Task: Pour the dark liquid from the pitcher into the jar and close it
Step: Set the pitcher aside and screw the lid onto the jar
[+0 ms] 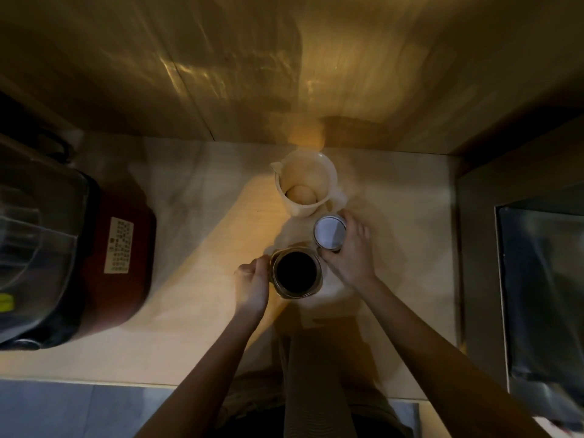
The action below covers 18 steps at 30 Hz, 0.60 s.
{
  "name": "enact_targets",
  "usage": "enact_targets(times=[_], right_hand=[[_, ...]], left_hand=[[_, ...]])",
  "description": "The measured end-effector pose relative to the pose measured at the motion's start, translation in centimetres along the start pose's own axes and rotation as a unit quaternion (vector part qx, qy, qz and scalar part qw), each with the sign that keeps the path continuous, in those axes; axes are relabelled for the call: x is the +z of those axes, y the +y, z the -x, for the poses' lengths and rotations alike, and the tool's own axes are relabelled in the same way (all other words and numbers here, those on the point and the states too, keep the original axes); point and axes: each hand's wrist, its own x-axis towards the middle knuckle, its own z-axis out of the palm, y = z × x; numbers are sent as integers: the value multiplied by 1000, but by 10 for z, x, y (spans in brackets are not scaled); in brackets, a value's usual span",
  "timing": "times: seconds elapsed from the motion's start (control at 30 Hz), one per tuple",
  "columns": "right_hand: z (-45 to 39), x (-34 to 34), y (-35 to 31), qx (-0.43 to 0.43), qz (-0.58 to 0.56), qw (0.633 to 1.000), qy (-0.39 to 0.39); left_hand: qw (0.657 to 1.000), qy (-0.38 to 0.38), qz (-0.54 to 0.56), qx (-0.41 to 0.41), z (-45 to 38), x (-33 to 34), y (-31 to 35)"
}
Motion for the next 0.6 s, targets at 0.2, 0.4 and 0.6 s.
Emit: enact_targets(times=[0.2, 0.4, 0.6], right_hand=[[14, -20, -9, -7, -48, 998, -38], [36, -59, -26, -48, -51, 996, -63], [60, -90, -42, -118, 43, 989, -76]], left_hand=[[995, 2, -83, 49, 6, -5, 6], [990, 4, -106, 97, 8, -11, 11], [944, -92, -229, 218, 26, -32, 22]])
